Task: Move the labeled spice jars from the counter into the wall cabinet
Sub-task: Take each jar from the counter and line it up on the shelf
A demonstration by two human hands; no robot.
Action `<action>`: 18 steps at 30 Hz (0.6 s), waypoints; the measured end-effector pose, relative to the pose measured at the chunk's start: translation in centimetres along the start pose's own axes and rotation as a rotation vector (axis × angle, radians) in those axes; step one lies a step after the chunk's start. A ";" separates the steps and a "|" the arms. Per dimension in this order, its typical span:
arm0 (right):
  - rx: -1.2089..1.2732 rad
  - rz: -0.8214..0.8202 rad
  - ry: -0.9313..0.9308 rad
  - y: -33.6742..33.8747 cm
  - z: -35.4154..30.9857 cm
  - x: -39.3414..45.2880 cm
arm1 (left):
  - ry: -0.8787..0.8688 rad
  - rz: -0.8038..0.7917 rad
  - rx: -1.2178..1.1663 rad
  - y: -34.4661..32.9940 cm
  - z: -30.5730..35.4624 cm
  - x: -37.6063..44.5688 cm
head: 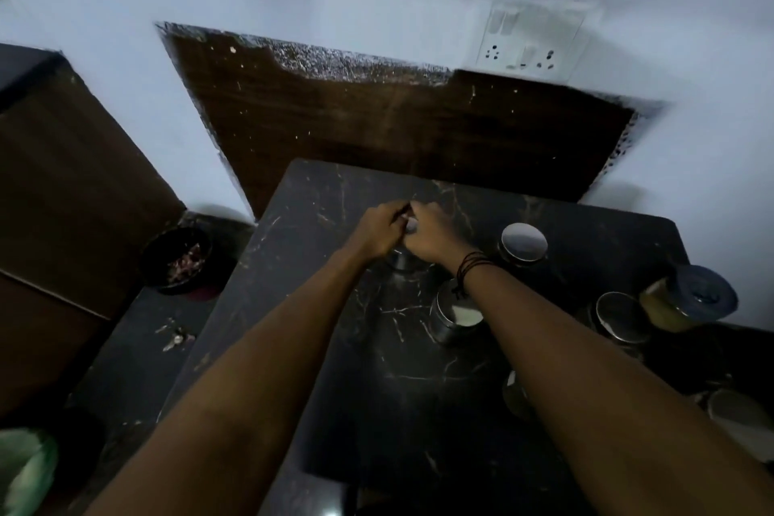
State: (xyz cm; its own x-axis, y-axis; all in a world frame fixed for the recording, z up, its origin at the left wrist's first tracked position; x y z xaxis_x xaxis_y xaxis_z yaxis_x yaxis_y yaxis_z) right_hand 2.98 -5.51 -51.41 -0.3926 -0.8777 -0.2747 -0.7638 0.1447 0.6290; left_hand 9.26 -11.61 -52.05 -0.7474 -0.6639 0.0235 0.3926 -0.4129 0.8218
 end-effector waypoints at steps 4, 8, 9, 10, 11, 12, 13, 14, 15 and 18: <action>-0.078 -0.012 -0.019 -1.4 1.7 1.7 | -0.011 0.003 0.065 -1.6 -1.9 1.4; -0.141 0.049 -0.035 -2.1 2.4 2.4 | 0.044 -0.041 -0.014 -3.5 -3.4 1.5; -0.151 0.073 -0.032 -2.2 2.4 2.5 | 0.061 -0.054 -0.054 -3.9 -3.7 1.5; -0.161 0.099 -0.031 -2.2 2.5 2.6 | 0.091 -0.074 -0.100 -4.5 -4.0 1.5; -0.166 0.123 -0.033 -2.2 2.7 2.5 | 0.131 -0.098 -0.147 -5.1 -4.4 1.5; -0.161 0.142 -0.039 -2.3 2.8 2.4 | 0.174 -0.116 -0.190 -5.6 -4.9 1.4; -0.142 0.151 -0.049 -2.5 3.0 2.3 | 0.212 -0.123 -0.230 -5.9 -5.3 1.4; -0.113 0.151 -0.056 -2.8 3.2 2.3 | 0.241 -0.120 -0.272 -6.1 -5.6 1.5; -0.085 0.151 -0.058 -3.1 3.4 2.3 | 0.257 -0.109 -0.324 -6.2 -5.9 1.4; -0.036 0.200 -0.038 -2.8 3.7 2.3 | 0.287 -0.066 -0.455 -5.9 -6.1 1.3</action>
State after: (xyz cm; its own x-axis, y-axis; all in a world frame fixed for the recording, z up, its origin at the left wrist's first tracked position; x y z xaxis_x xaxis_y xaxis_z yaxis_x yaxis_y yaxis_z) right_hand 2.31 -6.27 -56.48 -0.5538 -0.8155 -0.1683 -0.6502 0.2972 0.6992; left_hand 9.21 -13.81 -60.36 -0.6270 -0.7446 -0.2291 0.5893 -0.6456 0.4857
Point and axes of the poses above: each hand's wrist, its own x-axis towards the middle knuckle, its own y-axis out of the back of the hand, z = x × y, the point moved 10 cm from there along x, towards the middle knuckle, and after that the axes turned 15 degrees about x, right-handed, at the moved point
